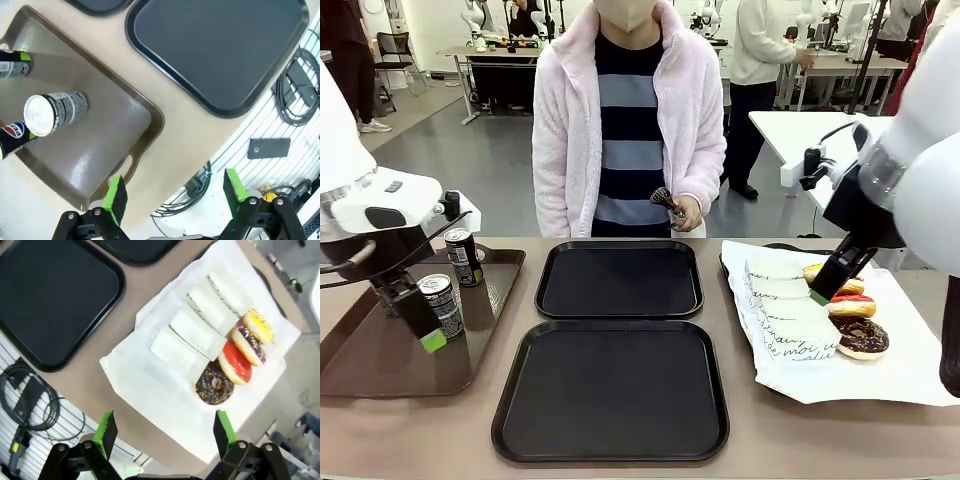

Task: Set up donuts and drinks on trays.
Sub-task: Pick up one Pepsi coke and place it on the Flat Tray.

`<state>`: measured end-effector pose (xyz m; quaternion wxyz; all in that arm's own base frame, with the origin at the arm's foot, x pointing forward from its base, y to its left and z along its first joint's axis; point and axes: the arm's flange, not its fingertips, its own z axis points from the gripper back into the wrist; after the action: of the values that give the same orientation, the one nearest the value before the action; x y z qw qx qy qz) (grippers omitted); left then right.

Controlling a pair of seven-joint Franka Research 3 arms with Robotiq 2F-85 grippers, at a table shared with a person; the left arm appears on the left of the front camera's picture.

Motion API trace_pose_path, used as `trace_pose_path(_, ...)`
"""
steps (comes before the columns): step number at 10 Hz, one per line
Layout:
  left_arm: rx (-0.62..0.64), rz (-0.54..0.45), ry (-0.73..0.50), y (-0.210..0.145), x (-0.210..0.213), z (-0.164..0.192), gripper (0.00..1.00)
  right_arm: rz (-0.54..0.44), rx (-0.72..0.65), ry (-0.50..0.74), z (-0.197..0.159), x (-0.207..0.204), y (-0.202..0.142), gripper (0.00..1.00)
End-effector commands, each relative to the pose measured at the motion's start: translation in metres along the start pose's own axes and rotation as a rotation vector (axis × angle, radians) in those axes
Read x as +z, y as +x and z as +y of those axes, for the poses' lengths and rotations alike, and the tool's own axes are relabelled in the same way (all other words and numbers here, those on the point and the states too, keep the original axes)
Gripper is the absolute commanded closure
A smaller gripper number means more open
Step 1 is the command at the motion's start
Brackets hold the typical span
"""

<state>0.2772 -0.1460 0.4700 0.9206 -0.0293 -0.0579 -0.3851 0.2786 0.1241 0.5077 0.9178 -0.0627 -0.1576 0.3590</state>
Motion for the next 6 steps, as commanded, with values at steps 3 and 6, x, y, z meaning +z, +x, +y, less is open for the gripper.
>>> trace_pose_path(3, 0.003, -0.009, 0.004, 0.006, -0.006, 0.003, 0.0, -0.158, -0.18, 0.418, -0.04, -0.008, -0.002, 0.0)
trace_pose_path(6, -0.026, -0.565, -0.565, -0.034, 0.018, 0.06, 0.0, -0.321, -0.577, 0.875, -0.14, -0.018, -0.05, 0.0)
